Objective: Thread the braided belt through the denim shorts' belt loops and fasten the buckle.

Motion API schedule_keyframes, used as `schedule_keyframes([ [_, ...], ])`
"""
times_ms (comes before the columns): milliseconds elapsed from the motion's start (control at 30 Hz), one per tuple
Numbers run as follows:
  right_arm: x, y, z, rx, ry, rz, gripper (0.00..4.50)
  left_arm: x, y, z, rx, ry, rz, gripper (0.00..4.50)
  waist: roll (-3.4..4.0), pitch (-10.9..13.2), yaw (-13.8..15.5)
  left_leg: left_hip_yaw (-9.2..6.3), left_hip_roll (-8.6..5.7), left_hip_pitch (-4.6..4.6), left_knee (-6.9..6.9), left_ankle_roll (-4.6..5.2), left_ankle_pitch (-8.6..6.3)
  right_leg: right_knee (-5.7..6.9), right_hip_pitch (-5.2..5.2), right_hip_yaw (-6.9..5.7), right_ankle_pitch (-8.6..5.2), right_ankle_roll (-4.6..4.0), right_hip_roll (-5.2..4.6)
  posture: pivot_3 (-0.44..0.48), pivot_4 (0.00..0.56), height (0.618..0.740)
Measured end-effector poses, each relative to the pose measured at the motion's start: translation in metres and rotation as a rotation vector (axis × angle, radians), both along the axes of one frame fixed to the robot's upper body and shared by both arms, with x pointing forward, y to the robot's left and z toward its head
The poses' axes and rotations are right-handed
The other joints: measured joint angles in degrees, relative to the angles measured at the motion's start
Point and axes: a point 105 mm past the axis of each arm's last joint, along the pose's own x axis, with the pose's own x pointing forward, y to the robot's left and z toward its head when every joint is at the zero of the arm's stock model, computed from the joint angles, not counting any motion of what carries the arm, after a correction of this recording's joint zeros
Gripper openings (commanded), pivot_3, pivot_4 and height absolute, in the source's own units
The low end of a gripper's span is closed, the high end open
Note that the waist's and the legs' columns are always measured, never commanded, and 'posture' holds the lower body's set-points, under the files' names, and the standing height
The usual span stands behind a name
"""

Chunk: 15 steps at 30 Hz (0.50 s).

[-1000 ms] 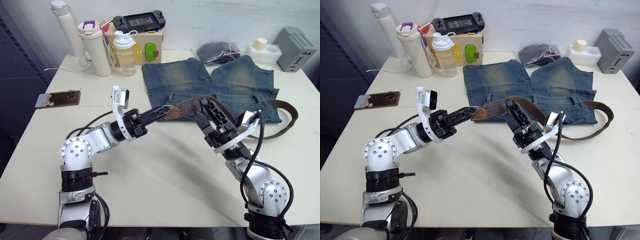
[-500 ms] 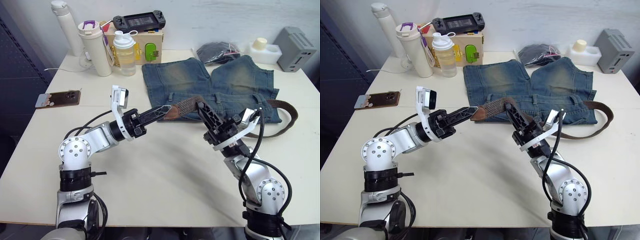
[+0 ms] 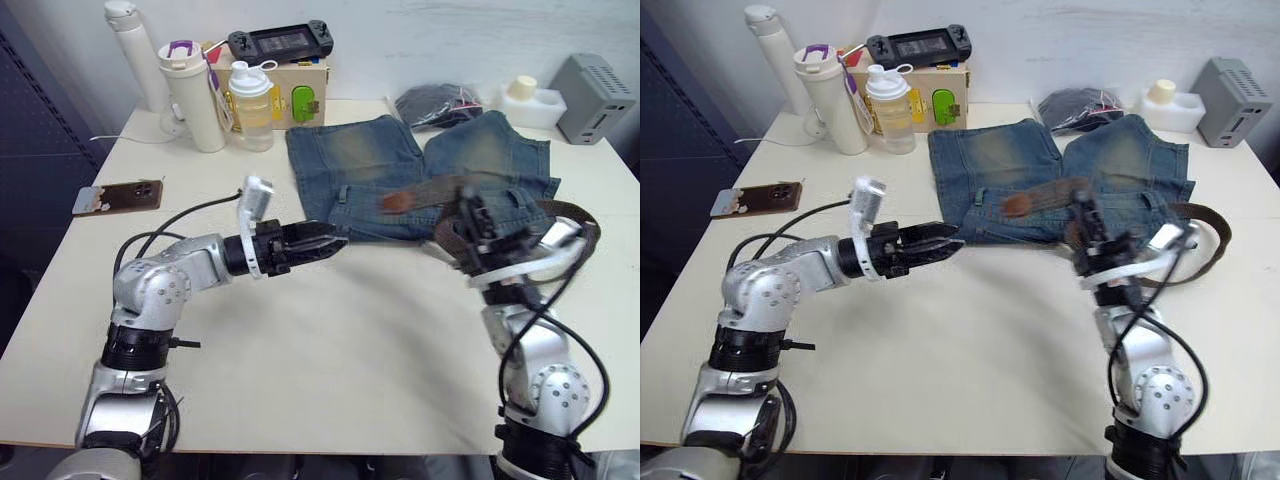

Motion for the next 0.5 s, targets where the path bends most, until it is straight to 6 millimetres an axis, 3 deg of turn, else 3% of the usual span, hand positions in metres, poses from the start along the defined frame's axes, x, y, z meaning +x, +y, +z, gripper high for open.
schedule_keyframes([
  [200, -0.013, -0.039, 0.004, 0.044, -0.035, -0.125, 0.0, 0.04, -0.03, -0.03, 0.348, -0.48, 0.035, 3.21, 0.01, 0.01, -0.12, 0.13, 0.05, -0.03, -0.06, 0.03, 0.01, -0.07, -0.03, -0.03, 0.0, 0.01, -0.01, 0.0, 0.15, 0.682],
  [367, -0.024, -0.039, 0.011, 0.021, -0.073, -0.132, 0.0, 0.081, -0.051, -0.051, 0.653, -0.787, 0.087, 3.21, 0.0, 0.02, -0.15, 0.3, 0.06, -0.06, -0.11, 0.12, 0.0, -0.04, -0.1, -0.02, 0.0, 0.07, -0.05, 0.0, 0.15, 0.682],
  [500, -0.03, -0.037, 0.016, 0.011, -0.094, -0.135, 0.0, 0.095, -0.06, -0.053, 0.775, -0.952, 0.109, 3.21, -0.02, 0.03, -0.15, 0.42, 0.06, -0.05, -0.06, 0.24, -0.04, 0.04, -0.17, -0.01, 0.01, 0.13, -0.07, 0.0, 0.15, 0.682],
])
